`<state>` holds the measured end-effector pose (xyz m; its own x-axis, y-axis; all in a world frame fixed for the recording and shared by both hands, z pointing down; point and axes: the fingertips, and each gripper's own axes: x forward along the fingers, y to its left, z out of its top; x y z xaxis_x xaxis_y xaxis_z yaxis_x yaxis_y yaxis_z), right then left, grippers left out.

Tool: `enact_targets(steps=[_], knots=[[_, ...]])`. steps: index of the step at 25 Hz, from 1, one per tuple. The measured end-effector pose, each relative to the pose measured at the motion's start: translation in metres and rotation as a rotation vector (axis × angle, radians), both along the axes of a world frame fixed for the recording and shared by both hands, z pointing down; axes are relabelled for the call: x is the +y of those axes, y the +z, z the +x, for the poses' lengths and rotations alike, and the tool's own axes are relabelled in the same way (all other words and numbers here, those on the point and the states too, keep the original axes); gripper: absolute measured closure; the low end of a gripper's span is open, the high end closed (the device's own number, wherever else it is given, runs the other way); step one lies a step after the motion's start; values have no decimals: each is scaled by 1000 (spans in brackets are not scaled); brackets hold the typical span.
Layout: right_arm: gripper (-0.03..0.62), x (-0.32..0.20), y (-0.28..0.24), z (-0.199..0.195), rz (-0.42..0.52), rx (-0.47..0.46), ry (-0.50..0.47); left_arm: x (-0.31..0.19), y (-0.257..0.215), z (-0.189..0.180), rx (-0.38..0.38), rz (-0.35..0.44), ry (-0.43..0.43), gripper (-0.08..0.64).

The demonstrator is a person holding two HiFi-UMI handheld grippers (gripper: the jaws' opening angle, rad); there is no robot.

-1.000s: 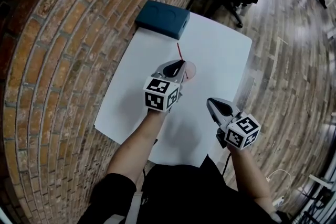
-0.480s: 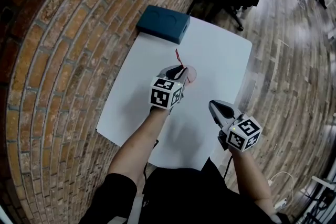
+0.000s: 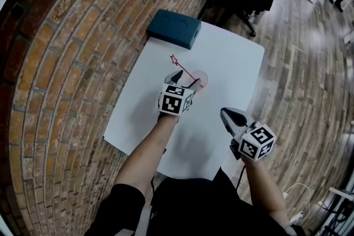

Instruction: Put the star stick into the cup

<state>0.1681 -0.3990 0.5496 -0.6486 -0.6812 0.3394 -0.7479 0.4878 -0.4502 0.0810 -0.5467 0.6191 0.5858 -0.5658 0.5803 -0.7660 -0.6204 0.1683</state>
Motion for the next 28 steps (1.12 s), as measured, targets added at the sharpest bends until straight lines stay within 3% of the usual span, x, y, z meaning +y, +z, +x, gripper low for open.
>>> enact_targets(steps=[7,14,23,28], knots=[[592,16,-15,-9,22,13,5,16,-15,-17,36,3,-22,238],[592,46,-33,-17,48,54,27,55,-60,-28,110,96,-3,255],[592,99,-64,-41,100,90,64,115,-112,-64,178,189,-4,382],[592,120,-83,-49,158,94,107,149,-145,-82,189,284,42,420]])
